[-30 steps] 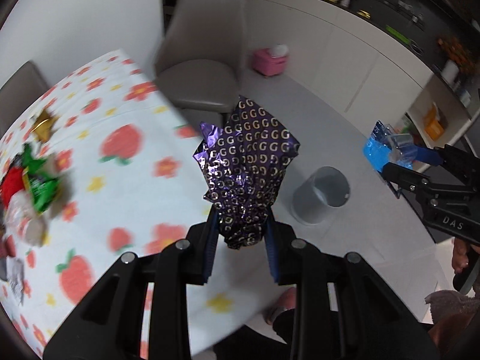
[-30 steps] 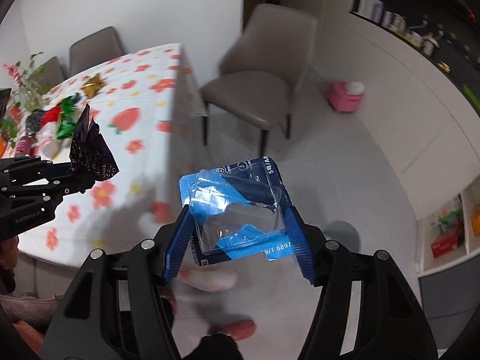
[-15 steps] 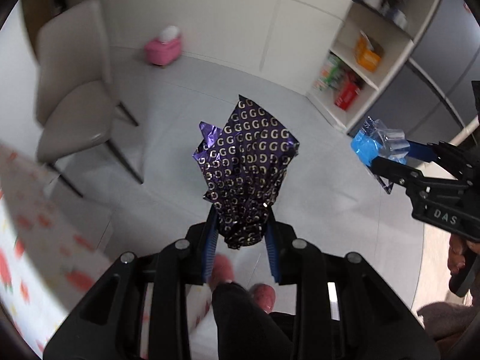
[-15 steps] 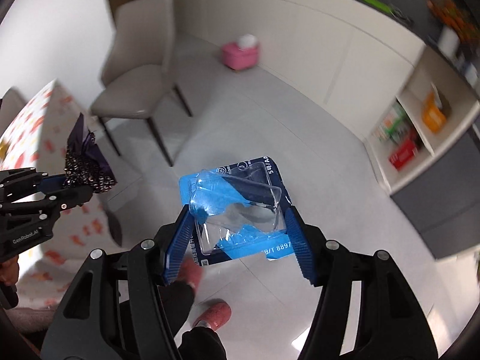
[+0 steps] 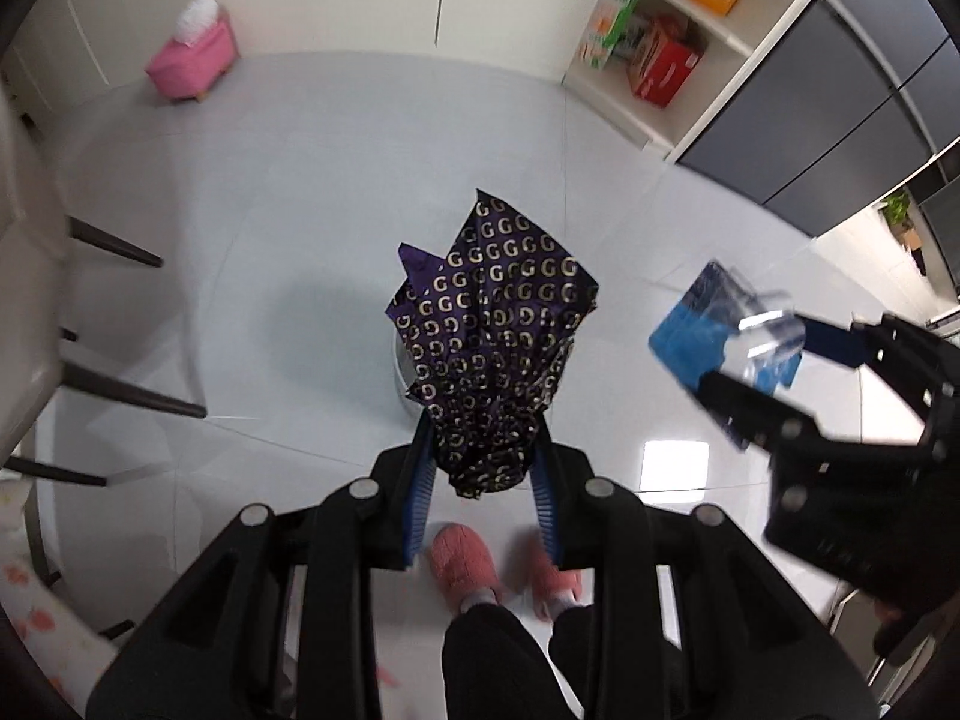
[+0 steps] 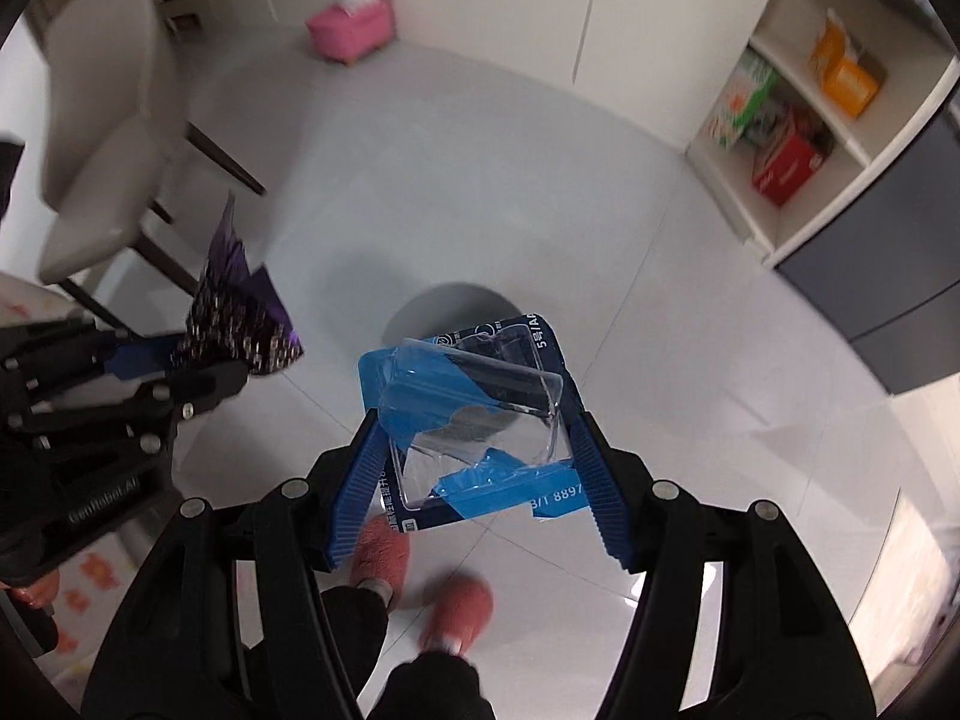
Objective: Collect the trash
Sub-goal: 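Carry the purple wrapper and blue blister pack with both tools over the grey bin, then open both tools to drop the wrapper and blister pack into the bin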
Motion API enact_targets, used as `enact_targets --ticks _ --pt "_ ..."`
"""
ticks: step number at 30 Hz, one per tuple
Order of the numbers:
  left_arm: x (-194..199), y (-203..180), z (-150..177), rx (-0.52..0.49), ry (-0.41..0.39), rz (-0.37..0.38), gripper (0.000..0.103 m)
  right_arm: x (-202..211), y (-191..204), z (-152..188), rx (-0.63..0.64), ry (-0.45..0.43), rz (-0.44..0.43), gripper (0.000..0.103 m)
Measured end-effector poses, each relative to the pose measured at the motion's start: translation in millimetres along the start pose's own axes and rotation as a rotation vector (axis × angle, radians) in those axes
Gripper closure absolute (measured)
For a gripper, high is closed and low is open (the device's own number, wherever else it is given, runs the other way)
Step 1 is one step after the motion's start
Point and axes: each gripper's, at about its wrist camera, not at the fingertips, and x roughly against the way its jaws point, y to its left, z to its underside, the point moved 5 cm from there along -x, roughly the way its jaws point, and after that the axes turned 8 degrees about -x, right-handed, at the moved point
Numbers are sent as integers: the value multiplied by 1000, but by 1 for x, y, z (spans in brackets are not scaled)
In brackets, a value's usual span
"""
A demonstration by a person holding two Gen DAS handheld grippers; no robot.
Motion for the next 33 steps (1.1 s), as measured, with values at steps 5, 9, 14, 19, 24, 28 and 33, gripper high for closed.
enact_targets --ticks 5,9,14,19,24,28,33 --pt "-96 13 -9 -23 44 4 73 -105 -12 -6 -41 55 23 42" --pt "-157 19 -9 -41 60 13 70 -167 -18 -5 -32 84 14 42" --pt "-193 27 -3 -29 76 -5 45 -205 -19 1 44 83 16 37" --pt "-199 30 0 -49 77 -38 32 -210 -27 0 49 82 -1 30" --pt "-176 30 -5 -57 82 -70 32 -183 -21 -6 82 66 8 30" --pt "-130 40 -2 7 62 -100 32 -129 -9 -16 146 21 3 30" --pt "-37 49 9 95 11 -136 32 -43 16 -28 213 -47 -16 30"
